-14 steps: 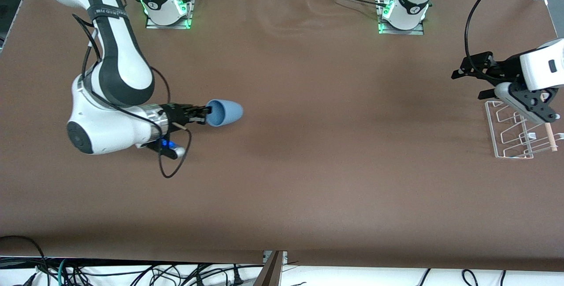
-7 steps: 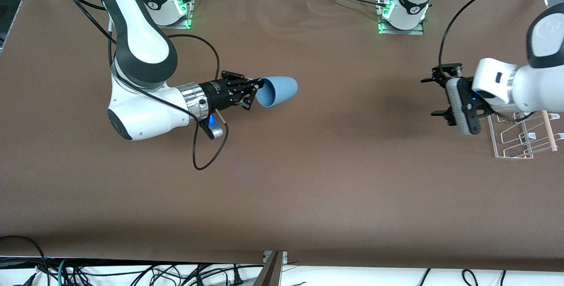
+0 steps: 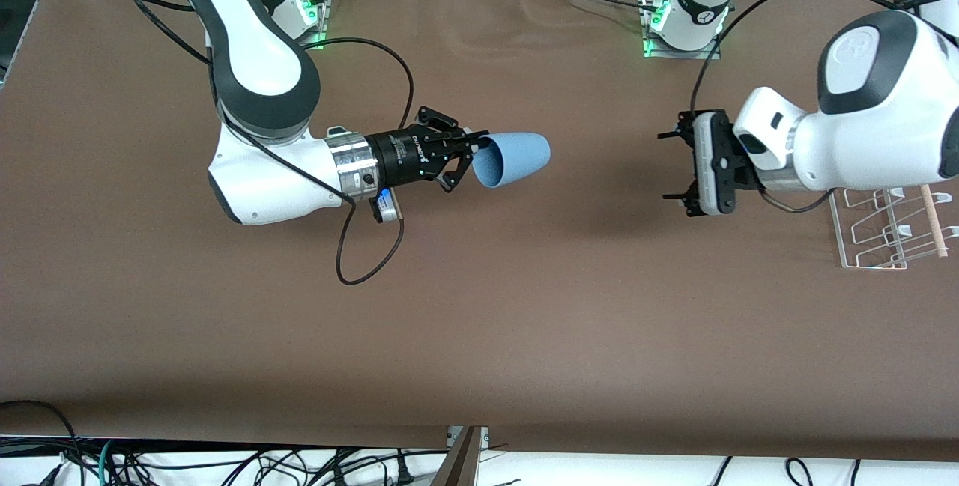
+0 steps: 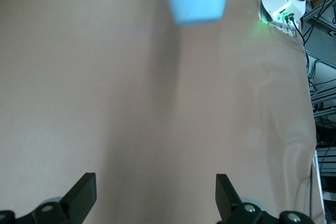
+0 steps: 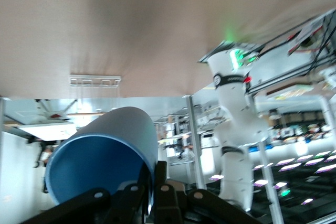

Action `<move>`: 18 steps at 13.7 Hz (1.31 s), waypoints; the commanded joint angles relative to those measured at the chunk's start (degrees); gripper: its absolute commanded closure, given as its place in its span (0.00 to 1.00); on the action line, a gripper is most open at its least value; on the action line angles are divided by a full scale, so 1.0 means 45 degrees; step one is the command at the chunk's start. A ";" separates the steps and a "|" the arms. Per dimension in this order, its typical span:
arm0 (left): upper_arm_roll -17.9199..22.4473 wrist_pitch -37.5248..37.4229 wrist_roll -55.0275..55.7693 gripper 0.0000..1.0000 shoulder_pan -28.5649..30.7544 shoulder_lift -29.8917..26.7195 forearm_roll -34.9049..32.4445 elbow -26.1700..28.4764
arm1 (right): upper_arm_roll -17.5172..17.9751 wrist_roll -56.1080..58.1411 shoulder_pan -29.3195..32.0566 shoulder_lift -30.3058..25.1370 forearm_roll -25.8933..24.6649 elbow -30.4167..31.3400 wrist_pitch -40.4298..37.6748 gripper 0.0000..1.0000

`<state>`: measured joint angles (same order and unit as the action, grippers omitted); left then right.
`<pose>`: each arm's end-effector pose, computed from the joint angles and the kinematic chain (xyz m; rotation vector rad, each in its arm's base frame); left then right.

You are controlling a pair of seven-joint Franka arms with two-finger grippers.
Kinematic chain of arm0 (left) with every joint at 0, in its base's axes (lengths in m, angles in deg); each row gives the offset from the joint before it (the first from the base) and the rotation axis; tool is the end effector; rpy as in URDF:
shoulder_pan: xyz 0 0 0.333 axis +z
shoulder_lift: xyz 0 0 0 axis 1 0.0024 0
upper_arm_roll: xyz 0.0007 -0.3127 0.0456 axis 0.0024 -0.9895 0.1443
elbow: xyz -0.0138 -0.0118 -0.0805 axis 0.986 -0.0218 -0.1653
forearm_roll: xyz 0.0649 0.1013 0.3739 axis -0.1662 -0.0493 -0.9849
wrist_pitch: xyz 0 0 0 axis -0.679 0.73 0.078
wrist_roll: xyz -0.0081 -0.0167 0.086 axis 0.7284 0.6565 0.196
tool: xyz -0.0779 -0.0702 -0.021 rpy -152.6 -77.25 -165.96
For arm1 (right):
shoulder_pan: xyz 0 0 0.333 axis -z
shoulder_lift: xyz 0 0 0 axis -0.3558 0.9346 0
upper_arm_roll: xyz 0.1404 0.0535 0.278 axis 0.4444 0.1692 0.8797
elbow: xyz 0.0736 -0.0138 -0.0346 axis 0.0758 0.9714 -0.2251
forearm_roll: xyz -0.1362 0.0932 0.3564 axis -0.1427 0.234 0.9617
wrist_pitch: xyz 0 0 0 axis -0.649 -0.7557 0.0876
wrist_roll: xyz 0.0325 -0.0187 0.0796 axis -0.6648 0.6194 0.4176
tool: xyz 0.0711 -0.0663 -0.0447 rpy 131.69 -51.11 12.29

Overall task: Transfer cup to left arm and place on rack
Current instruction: 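Close the left gripper on the cup base beside the right gripper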

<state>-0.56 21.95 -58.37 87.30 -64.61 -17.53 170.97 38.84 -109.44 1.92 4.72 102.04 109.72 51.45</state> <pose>0.6077 -0.1744 0.4963 2.0010 -1.6122 0.1071 0.6075 0.3966 0.4566 -1.7596 1.3458 1.3354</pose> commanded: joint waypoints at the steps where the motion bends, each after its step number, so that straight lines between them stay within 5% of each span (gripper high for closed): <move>1: -0.0567 0.0912 -0.0067 0.00 0.0004 -0.0283 0.0435 0.0732 | 0.0071 -0.0903 -0.0188 -0.0093 0.0474 -0.0089 0.0633 1.00; 8: -0.1390 0.3237 0.1922 0.00 -0.1166 0.0088 0.0515 0.0733 | 0.0071 -0.1178 -0.0383 -0.0113 0.0474 -0.0187 0.0967 1.00; 18: -0.2071 0.3786 0.6119 0.00 -0.1871 0.0069 0.0340 0.0577 | 0.0052 -0.1374 -0.0579 -0.0093 0.0454 -0.0343 0.1241 1.00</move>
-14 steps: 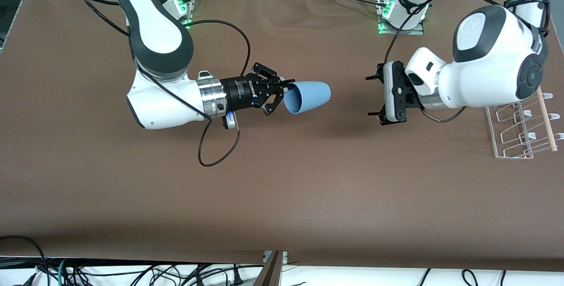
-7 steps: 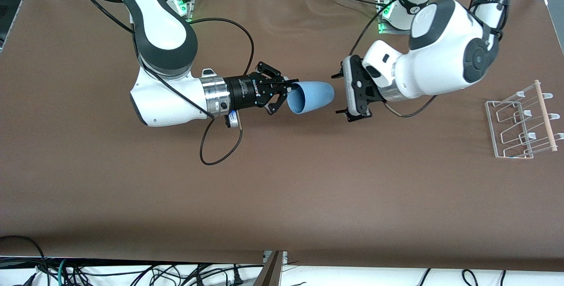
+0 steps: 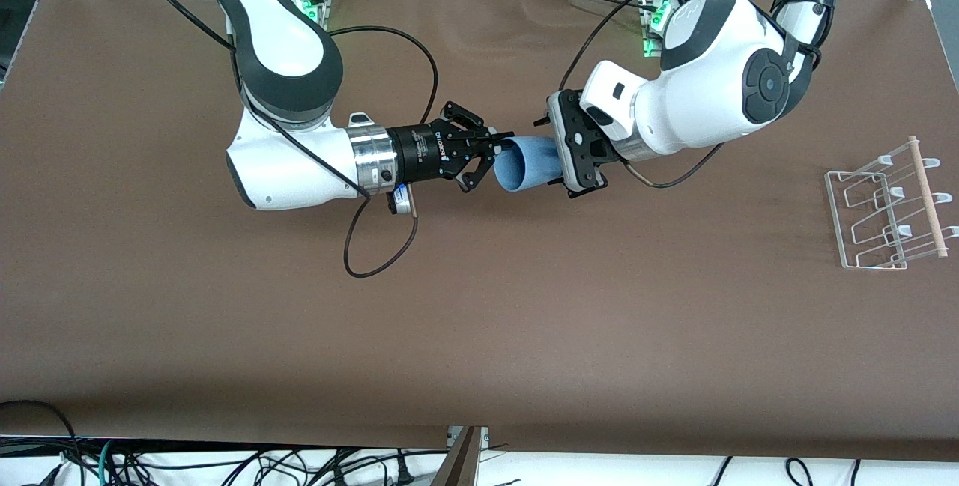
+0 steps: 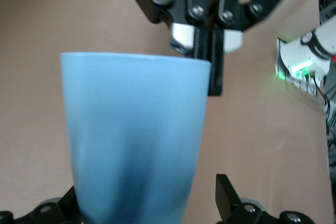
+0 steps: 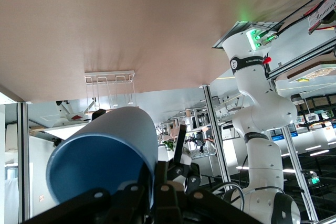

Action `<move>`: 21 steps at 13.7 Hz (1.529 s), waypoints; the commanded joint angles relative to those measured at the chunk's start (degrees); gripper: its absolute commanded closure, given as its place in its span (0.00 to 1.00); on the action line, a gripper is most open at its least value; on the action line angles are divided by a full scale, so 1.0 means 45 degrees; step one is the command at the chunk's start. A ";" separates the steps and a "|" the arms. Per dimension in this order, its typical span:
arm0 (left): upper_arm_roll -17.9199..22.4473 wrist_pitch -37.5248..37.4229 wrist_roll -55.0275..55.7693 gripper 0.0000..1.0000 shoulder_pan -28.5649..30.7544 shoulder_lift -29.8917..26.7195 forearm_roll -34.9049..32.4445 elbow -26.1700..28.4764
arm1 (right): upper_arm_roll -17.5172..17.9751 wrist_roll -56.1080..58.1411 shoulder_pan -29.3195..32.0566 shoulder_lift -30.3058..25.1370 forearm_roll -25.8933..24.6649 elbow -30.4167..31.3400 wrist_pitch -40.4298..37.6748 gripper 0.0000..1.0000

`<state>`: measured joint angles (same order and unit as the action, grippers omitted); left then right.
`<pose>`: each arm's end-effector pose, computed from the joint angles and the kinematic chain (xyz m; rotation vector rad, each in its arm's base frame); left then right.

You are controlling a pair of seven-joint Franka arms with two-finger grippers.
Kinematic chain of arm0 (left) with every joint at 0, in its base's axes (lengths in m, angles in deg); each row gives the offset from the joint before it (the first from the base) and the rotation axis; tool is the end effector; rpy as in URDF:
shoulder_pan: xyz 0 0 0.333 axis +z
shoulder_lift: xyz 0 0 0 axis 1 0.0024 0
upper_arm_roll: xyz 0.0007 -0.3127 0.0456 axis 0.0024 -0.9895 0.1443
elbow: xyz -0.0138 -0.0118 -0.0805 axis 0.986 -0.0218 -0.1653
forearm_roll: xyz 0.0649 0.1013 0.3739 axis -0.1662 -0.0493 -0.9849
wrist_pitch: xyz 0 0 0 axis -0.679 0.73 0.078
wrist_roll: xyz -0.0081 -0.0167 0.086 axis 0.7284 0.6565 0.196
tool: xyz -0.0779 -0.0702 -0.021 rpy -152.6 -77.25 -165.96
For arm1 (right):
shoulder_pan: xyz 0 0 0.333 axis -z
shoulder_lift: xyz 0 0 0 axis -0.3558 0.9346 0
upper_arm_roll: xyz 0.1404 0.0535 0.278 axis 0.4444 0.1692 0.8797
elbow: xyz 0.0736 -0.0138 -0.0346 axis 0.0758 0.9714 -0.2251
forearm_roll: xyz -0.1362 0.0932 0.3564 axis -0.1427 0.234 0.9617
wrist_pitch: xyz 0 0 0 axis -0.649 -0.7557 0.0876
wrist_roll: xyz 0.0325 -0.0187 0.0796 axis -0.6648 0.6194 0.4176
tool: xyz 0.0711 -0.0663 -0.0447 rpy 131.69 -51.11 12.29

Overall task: Transfer cup to left arm and place on rack
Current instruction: 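Close the left gripper on the cup base beside the right gripper, then open the right gripper and withdraw while the left gripper carries the cup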

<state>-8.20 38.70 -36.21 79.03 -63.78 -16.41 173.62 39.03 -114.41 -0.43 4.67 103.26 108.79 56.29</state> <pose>0.5724 -0.3263 0.4919 2.1601 -1.3884 0.1685 0.6026 0.4198 0.4677 -1.6846 1.4246 1.3301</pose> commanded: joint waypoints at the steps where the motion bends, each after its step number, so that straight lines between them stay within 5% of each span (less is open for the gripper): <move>1: -0.0415 0.0064 0.1416 0.00 -0.0034 -0.0098 0.0050 -0.0011 | 0.0009 -0.0267 -0.0057 -0.0082 0.0182 -0.0137 0.0166 1.00; 2: -0.0434 0.0064 0.1283 0.00 -0.0034 -0.0097 0.0050 -0.0011 | 0.0009 -0.0267 -0.0057 -0.0082 0.0182 -0.0137 0.0185 1.00; 3: -0.0435 0.0064 0.1049 0.11 -0.0034 -0.0078 0.0031 -0.0011 | 0.0009 -0.0267 -0.0057 -0.0082 0.0182 -0.0137 0.0205 1.00; 4: -0.0415 0.0064 0.1047 0.34 -0.0034 -0.0078 0.0030 -0.0011 | 0.0009 -0.0267 -0.0057 -0.0082 0.0182 -0.0137 0.0205 1.00; 5: -0.0434 0.0084 0.1008 0.44 -0.0034 -0.0078 0.0030 -0.0011 | 0.0009 -0.0267 -0.0057 -0.0082 0.0182 -0.0137 0.0205 0.99; 6: -0.0415 0.0084 0.1008 0.78 -0.0034 -0.0078 0.0030 -0.0030 | 0.0009 -0.0267 -0.0057 -0.0082 0.0182 -0.0137 0.0205 0.80; 7: -0.0434 0.0084 0.1066 0.92 -0.0015 -0.0116 0.0030 -0.0031 | -0.0011 -0.0229 -0.0057 -0.0101 0.0163 -0.0137 0.0224 0.57; 8: -0.0435 0.0084 0.1028 0.97 -0.0015 -0.0117 0.0030 -0.0031 | -0.0030 -0.0228 -0.0076 -0.0120 0.0085 -0.0156 0.0224 0.22; 9: -0.0435 0.0065 0.1008 1.00 0.0004 -0.0117 0.0030 -0.0011 | -0.0030 -0.0228 -0.0076 -0.0121 0.0065 -0.0176 0.0244 0.08; 15: -0.0142 -0.1163 -0.0006 1.00 0.0628 -0.0214 -0.0299 -0.0011 | -0.0147 -0.0190 0.0157 -0.0121 0.0046 -0.0488 0.0128 0.02; 21: 0.0462 -0.3819 -0.0066 1.00 0.1664 -0.0702 -0.3809 0.0028 | -0.0264 0.0083 0.1270 -0.0121 -0.0400 -0.0742 -0.1121 0.01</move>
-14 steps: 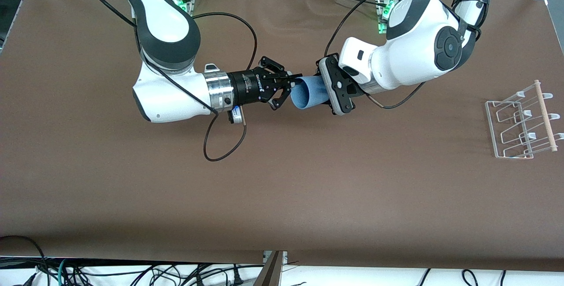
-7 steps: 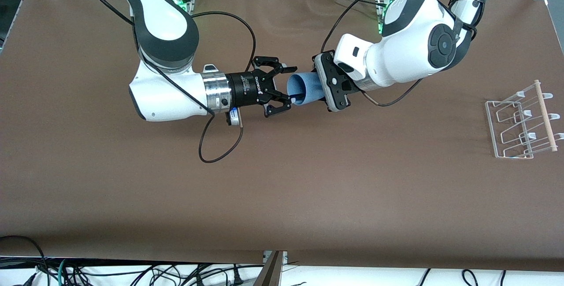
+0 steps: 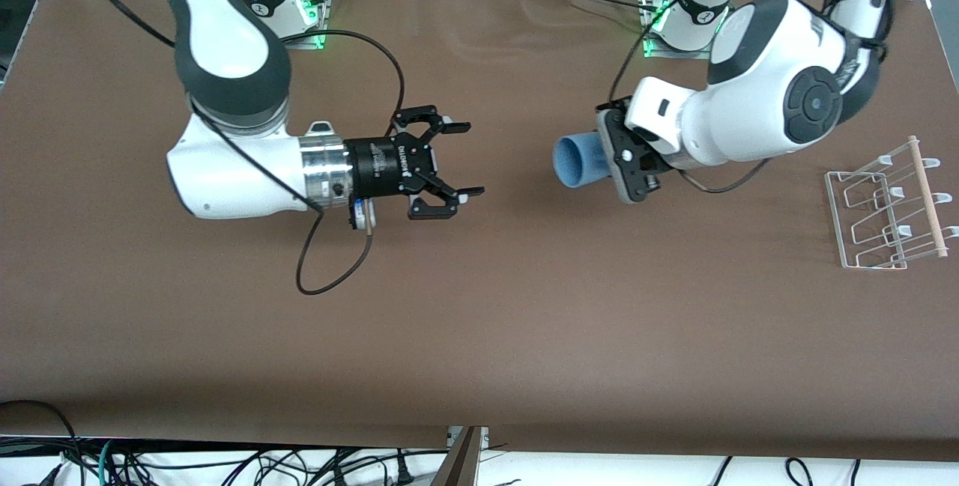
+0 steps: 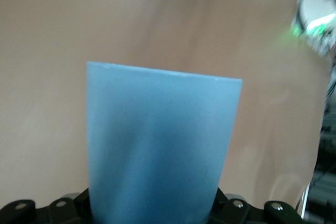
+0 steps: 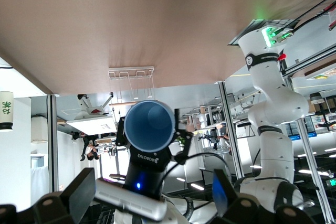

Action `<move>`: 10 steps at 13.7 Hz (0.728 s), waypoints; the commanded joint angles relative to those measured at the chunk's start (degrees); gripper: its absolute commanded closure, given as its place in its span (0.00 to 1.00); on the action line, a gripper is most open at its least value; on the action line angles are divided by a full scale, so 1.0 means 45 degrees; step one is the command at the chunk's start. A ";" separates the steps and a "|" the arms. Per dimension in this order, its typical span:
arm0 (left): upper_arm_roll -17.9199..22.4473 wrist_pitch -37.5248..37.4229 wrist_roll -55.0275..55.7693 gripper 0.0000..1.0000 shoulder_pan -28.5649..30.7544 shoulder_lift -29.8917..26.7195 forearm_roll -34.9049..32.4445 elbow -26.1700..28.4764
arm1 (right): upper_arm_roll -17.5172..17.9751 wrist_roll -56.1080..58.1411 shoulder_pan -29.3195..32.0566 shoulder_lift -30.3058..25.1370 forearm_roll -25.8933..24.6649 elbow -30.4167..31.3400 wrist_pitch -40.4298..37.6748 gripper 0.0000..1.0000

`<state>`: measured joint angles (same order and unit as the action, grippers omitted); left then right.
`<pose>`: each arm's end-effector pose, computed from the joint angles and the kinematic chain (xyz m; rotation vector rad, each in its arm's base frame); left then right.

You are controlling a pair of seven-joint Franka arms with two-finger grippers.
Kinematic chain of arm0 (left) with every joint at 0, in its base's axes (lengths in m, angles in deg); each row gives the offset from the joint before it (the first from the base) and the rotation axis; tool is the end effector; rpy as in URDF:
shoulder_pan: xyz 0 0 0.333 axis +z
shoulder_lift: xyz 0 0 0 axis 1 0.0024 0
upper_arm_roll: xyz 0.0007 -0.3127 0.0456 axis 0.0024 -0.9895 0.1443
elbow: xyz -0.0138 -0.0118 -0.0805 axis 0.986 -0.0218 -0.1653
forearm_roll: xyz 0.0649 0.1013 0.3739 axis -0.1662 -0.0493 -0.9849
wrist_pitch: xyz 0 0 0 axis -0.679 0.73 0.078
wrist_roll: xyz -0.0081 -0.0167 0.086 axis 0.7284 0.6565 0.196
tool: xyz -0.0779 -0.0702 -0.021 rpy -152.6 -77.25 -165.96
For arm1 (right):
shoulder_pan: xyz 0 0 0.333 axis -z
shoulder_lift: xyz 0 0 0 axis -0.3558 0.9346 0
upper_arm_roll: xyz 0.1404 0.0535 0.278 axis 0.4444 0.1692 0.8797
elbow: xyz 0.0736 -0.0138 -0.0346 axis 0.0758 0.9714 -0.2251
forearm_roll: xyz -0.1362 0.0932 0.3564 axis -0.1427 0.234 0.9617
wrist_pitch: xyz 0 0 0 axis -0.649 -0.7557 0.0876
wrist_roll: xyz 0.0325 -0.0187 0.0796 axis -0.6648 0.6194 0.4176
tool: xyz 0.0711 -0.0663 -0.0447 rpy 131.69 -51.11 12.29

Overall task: Transfer cup to left arm and place on rack
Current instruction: 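Open the right gripper and withdraw while the left gripper carries the cup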

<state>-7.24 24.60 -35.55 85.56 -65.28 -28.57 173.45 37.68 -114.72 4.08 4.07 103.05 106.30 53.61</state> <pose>0.5805 -0.2356 0.4832 2.3144 -1.4498 -0.1274 0.6371 0.3621 0.4935 -1.6359 1.4375 1.2706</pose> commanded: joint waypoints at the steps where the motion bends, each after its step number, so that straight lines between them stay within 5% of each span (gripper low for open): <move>1: 0.0559 -0.1037 -0.0252 1.00 0.0272 -0.0389 -0.2062 0.0084 | 0.0035 0.0635 0.0442 -0.0007 -0.0782 -0.0228 -0.0703 0.01; 5: 0.1829 -0.1724 -0.2006 1.00 0.0546 -0.0447 -0.5305 0.0182 | 0.0036 0.2687 0.1594 -0.0358 -0.1117 -0.0248 -0.1698 0.01; 10: 0.2885 -0.2192 -0.2050 1.00 0.0663 -0.0350 -0.9622 0.0435 | -0.0783 0.5538 0.1791 -0.1411 -0.3088 -0.0015 -0.3650 0.01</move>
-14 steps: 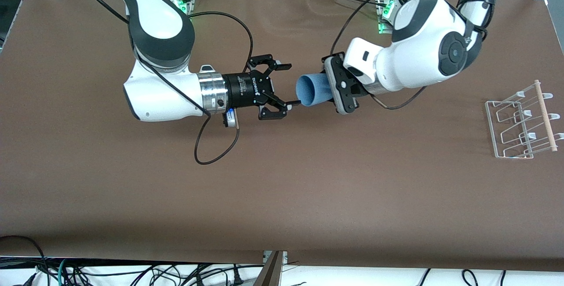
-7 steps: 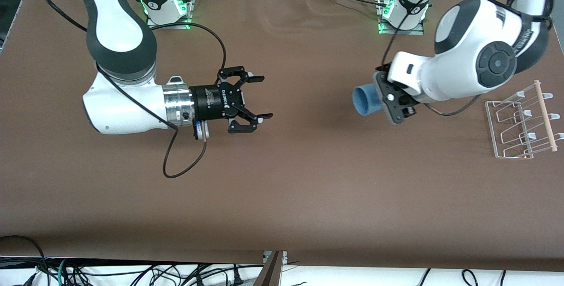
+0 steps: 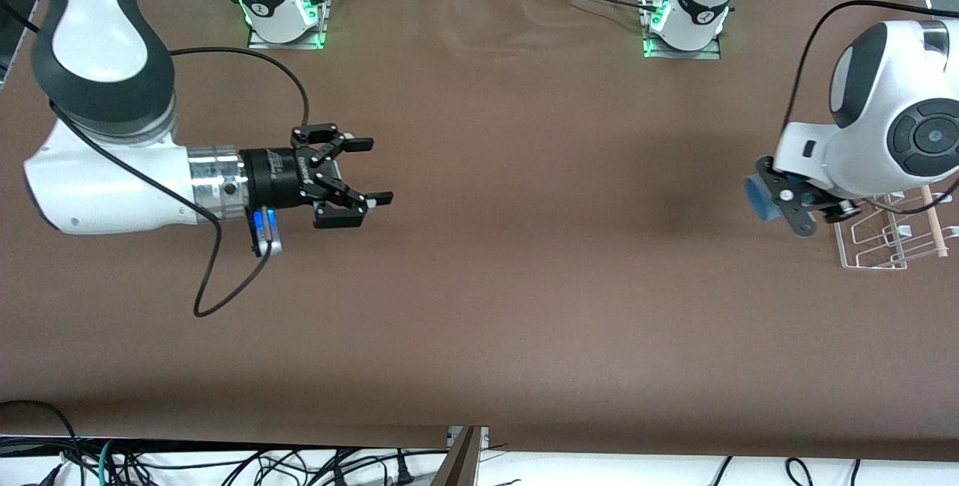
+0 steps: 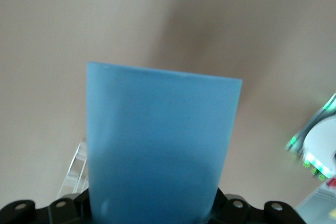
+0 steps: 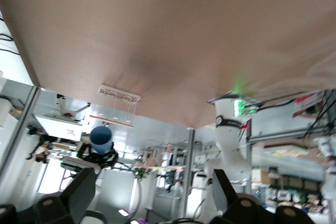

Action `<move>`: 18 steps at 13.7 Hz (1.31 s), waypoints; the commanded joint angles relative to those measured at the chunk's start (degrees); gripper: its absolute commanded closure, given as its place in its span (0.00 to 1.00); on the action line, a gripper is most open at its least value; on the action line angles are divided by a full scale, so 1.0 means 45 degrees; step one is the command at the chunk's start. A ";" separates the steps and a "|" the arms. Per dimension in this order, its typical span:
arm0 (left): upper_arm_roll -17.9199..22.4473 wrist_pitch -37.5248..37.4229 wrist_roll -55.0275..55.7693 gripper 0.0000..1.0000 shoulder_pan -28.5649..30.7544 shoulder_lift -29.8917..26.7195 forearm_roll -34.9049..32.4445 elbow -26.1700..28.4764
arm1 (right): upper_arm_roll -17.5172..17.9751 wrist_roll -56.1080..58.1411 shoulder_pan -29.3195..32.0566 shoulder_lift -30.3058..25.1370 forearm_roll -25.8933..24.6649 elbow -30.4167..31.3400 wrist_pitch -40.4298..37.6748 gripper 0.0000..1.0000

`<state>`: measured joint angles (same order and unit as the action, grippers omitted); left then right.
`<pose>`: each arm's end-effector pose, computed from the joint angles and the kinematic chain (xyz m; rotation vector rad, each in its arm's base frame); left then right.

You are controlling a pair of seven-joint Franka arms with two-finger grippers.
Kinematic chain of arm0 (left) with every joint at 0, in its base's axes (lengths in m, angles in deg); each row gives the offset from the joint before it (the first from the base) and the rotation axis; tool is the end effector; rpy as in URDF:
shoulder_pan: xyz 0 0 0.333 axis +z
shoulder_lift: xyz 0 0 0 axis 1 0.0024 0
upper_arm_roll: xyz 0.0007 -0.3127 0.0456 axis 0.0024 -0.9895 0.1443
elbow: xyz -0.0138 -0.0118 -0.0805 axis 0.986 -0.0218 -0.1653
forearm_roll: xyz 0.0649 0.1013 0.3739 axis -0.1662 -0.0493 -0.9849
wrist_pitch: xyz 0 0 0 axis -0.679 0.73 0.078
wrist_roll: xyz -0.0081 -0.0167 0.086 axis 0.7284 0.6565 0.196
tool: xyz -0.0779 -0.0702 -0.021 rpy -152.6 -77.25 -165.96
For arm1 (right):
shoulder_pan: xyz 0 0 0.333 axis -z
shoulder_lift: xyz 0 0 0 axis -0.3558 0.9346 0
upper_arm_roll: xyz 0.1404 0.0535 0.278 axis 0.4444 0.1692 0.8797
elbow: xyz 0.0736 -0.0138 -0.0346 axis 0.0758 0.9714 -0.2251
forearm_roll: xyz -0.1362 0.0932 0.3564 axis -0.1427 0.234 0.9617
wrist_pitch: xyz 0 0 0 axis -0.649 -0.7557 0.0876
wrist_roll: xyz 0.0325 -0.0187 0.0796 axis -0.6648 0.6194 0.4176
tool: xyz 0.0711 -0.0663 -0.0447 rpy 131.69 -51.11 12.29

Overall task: Transfer cup to left arm and place on rack
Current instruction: 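Open the right gripper and withdraw while the left gripper carries the cup, then lower the cup onto a rack peg with the left gripper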

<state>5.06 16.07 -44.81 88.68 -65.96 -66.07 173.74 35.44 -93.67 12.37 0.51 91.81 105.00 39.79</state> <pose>0.6086 -0.0169 0.4727 -2.4778 1.5190 0.6481 0.6509 0.2509 0.5227 -2.0018 1.1058 0.9917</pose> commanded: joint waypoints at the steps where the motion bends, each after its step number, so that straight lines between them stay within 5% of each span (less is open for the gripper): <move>1: 0.0482 -0.0318 0.0104 1.00 -0.0031 -0.0140 -0.1799 0.0470 | -0.0559 0.1233 -0.0050 -0.0893 -0.0747 0.0449 -0.0890 0.01; 5: 0.1090 -0.0279 0.0689 1.00 0.0201 0.0153 -0.4512 0.1619 | -0.1186 0.3225 -0.0050 -0.2608 -0.1956 0.2027 -0.1461 0.01; 7: 0.1149 0.0051 0.0632 1.00 0.0612 0.0134 -0.5764 0.2245 | -0.1051 0.4608 -0.0050 -0.3547 -0.3803 0.2714 -0.1440 0.01; 12: 0.1267 0.0522 0.0515 1.00 0.1042 -0.0158 -0.7818 0.3710 | -0.1089 0.8493 0.0321 -0.5092 -0.6270 0.4276 -0.1460 0.01; 18: 0.1404 0.1497 0.0515 1.00 0.1414 -0.1019 -1.0940 0.6347 | -0.1167 1.4294 0.0360 -0.5310 -1.0782 0.4416 -0.0818 0.01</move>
<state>11.54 20.82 -42.70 94.83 -67.75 -110.56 197.36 29.92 -37.11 13.52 -21.85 47.63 122.94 33.73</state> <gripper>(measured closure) 0.317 0.009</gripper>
